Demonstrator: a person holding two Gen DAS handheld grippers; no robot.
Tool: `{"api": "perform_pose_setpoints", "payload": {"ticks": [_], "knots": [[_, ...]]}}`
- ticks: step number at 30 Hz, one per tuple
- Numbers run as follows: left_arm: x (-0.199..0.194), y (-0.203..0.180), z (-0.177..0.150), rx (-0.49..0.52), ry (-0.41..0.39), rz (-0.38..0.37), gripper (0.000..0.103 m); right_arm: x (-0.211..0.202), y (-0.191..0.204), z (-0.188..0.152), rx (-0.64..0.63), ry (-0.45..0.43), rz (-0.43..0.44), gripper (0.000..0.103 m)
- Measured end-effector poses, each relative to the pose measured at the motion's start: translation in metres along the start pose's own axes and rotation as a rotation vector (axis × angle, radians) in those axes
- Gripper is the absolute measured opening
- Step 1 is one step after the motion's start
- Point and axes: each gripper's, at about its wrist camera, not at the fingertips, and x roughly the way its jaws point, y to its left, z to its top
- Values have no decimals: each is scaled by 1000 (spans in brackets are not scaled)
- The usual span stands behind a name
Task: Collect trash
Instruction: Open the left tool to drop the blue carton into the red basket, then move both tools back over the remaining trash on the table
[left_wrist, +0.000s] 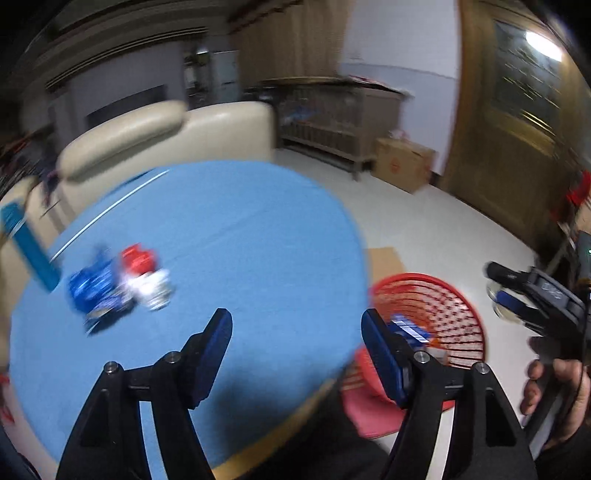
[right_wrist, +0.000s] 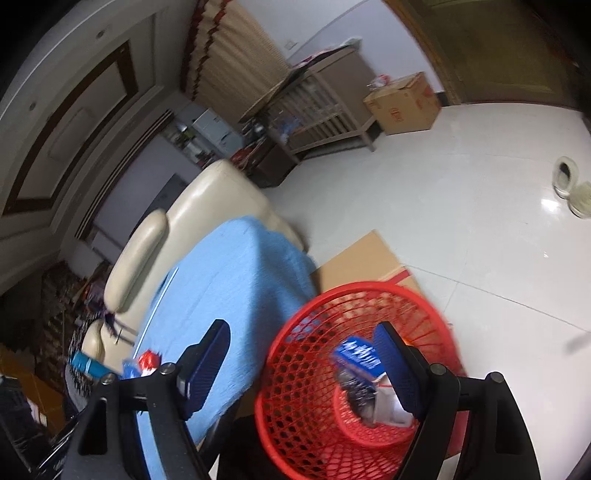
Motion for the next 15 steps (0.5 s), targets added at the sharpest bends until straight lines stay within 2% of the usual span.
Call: {"api": "perform_pose_setpoints", "payload": {"ticks": [4, 7, 9, 13, 15], "knots": [[-11, 64, -30, -137, 27, 88, 73, 13, 37, -12, -79, 59, 27, 83], [-22, 112, -56, -268, 41, 145, 73, 25, 69, -27, -152, 108, 34, 84], [-29, 145, -76, -374, 45, 178, 73, 31, 89, -36, -199, 142, 31, 88], [-43, 191, -103, -557, 41, 216, 73, 46, 137, -63, -325, 225, 38, 88], [-48, 204, -116, -612, 43, 229, 73, 51, 158, -75, -383, 252, 52, 89]]}}
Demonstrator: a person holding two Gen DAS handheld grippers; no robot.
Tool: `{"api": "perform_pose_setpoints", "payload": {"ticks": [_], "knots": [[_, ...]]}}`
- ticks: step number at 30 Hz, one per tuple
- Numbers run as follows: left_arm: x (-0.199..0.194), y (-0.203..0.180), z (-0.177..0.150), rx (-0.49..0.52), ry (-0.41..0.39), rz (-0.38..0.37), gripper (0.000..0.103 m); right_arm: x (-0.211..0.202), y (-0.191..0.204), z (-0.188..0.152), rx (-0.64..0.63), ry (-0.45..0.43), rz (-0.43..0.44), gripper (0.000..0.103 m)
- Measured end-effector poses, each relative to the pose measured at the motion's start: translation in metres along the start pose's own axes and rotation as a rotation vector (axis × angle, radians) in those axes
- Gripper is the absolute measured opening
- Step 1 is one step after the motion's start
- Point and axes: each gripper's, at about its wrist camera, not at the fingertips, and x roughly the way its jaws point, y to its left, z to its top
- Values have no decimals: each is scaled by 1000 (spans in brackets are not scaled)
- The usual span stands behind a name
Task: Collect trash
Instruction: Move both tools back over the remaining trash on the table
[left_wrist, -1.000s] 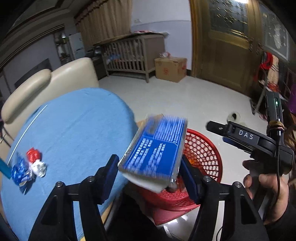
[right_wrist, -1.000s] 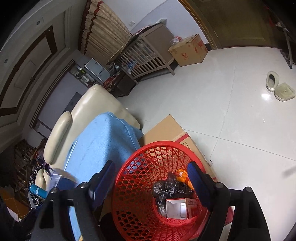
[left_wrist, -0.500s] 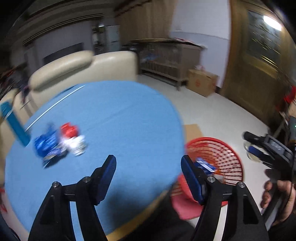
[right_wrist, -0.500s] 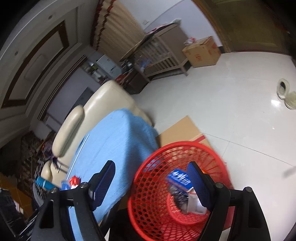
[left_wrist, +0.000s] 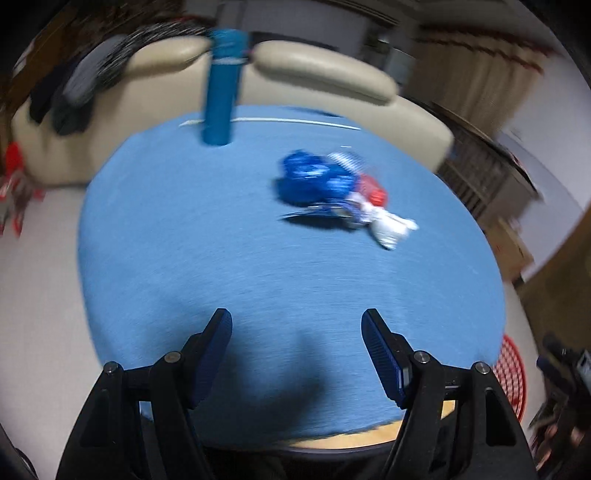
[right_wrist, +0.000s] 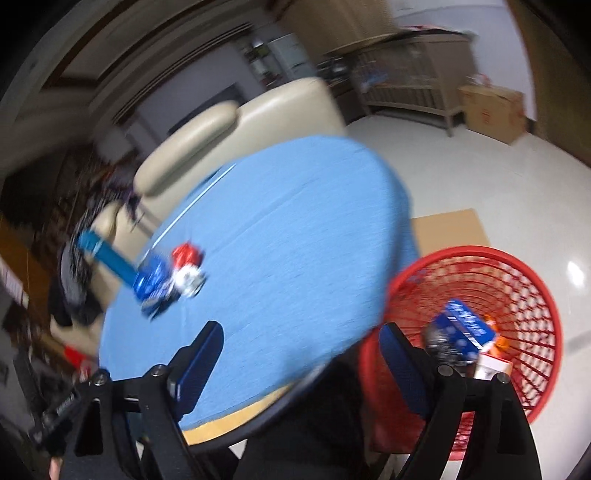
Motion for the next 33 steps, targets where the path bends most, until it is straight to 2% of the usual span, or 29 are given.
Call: {"api": "perform_pose_setpoints", "payload": {"ticks": [2, 6, 8, 13, 17, 20, 24, 33], "knots": [[-3, 10, -4, -16, -5, 10, 73, 8, 22, -4, -51, 23, 9, 89], [-13, 4, -14, 41, -30, 39, 73, 22, 54, -16, -100, 77, 26, 89], [-21, 3, -12, 70, -53, 28, 73, 25, 70, -21, -118, 97, 39, 89], [-53, -17, -16, 175, -157, 21, 74, 18, 106, -24, -157, 89, 86, 92], [-52, -33, -22, 245, -162, 20, 74, 24, 127, -35, -230, 105, 106, 93], [-48, -40, -26, 271, -153, 22, 74, 33, 128, -47, -257, 131, 87, 93], [-45, -44, -28, 284, -156, 28, 74, 44, 112, -51, -212, 156, 70, 93], [-42, -50, -33, 300, -146, 44, 74, 44, 92, -44, -146, 135, 62, 93]]}}
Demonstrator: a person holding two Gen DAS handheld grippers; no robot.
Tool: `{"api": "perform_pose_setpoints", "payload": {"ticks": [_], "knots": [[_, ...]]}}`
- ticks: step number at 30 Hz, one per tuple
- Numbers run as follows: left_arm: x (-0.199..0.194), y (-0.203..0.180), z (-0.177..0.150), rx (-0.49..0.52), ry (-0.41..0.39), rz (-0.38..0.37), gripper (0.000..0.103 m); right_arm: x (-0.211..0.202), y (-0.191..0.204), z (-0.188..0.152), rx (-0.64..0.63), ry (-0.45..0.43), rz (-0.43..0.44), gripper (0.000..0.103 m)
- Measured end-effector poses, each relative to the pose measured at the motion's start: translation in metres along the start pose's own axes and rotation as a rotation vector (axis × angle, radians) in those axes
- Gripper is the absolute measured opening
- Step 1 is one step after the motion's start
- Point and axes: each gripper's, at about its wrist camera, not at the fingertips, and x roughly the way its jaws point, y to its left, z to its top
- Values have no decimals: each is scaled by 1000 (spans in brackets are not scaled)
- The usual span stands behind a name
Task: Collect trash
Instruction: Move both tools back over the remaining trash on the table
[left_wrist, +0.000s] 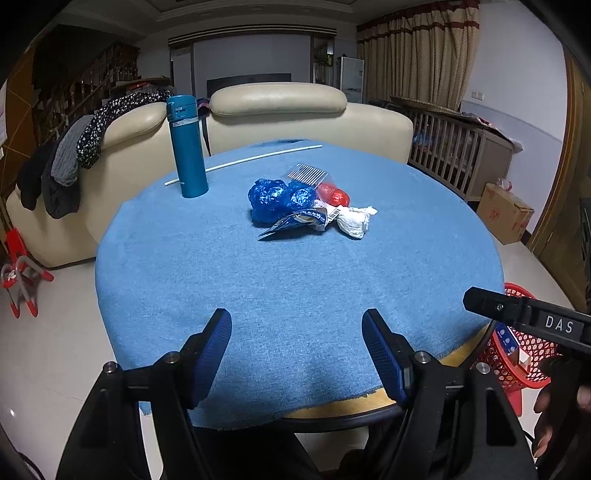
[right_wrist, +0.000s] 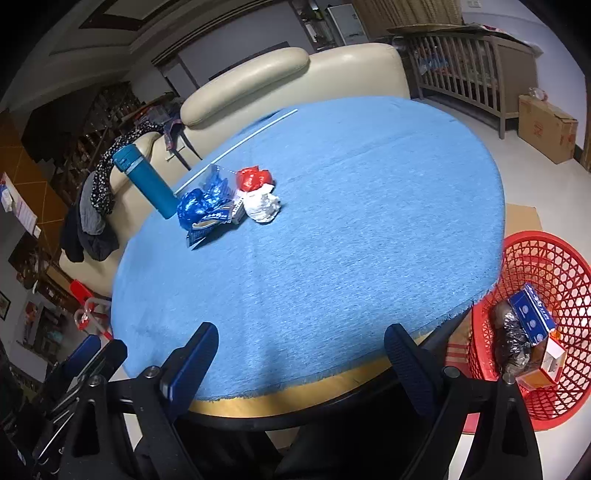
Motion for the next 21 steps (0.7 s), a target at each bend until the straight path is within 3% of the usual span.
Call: {"api": "perform_pose_setpoints", "payload": {"ticks": [7, 13, 21], "knots": [[2, 7, 5, -16, -26, 21, 74, -4, -2, 5, -13, -33, 0, 93], [29, 15, 16, -31, 31, 39, 74, 18, -16, 13, 11, -7, -13, 93], [70, 31, 51, -89, 86, 31, 74, 34, -25, 42, 41, -39, -6, 93]]}}
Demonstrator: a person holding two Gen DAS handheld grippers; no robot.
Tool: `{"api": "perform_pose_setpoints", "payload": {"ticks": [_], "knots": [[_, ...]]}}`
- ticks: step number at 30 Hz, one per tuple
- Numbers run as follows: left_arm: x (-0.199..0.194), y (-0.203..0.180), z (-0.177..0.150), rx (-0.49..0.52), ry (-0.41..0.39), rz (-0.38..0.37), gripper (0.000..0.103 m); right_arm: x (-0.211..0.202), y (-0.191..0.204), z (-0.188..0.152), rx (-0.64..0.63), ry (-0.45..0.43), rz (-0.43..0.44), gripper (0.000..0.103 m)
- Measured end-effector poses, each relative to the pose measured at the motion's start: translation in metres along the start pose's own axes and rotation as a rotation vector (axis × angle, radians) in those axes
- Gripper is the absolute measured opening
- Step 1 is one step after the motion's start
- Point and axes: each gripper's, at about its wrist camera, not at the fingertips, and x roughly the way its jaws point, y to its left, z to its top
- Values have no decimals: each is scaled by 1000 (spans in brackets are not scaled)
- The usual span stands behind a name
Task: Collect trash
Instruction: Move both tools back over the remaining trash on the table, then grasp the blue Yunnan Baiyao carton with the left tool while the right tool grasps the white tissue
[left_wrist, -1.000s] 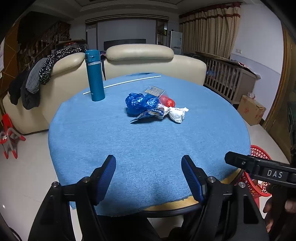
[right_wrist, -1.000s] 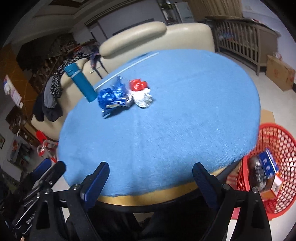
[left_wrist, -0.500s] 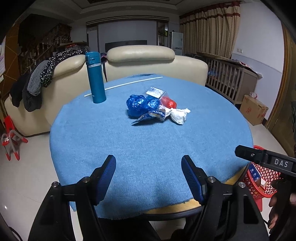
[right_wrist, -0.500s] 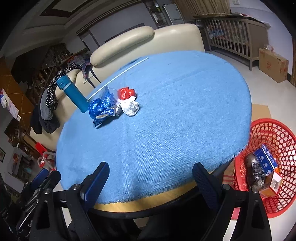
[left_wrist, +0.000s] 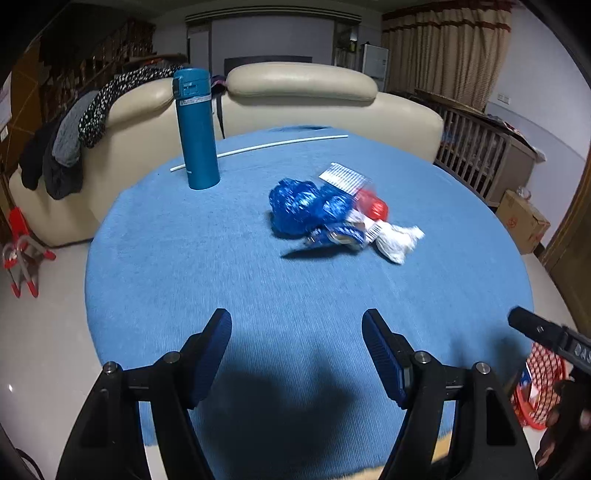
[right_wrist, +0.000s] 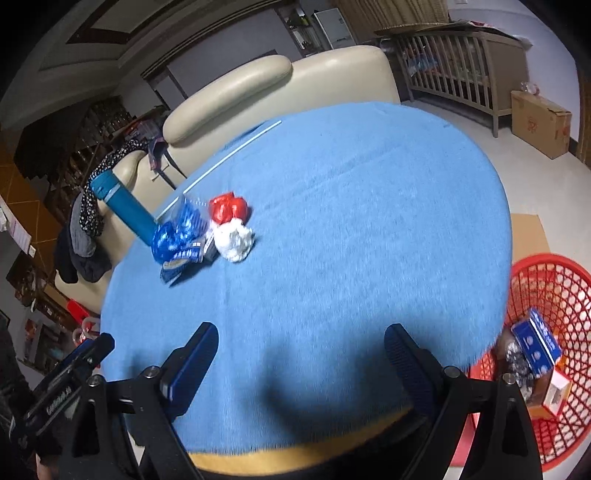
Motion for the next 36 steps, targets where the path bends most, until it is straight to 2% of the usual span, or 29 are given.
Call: {"api": "perform_pose_setpoints", "payload": {"ticks": [9, 17, 23, 25, 27, 28, 36], "knots": [[43, 3, 40, -16, 56, -6, 74, 25, 2, 12, 6, 31, 16, 93], [83, -27, 55, 42, 136, -64, 74, 43, -6, 5, 40, 80, 2, 93], [118, -44, 67, 130, 153, -6, 74, 42, -10, 8, 46, 77, -9, 93], [129, -45, 69, 136, 175, -42, 74, 42, -12, 8, 52, 76, -18, 93], [137, -45, 70, 131, 184, -95, 53, 43, -13, 9, 59, 80, -24, 93], [139, -45, 70, 130, 192, -96, 40, 43, -14, 9, 60, 82, -26, 93], [120, -24, 57, 52, 178, -171, 39, 42, -10, 16, 40, 78, -60, 93]]}}
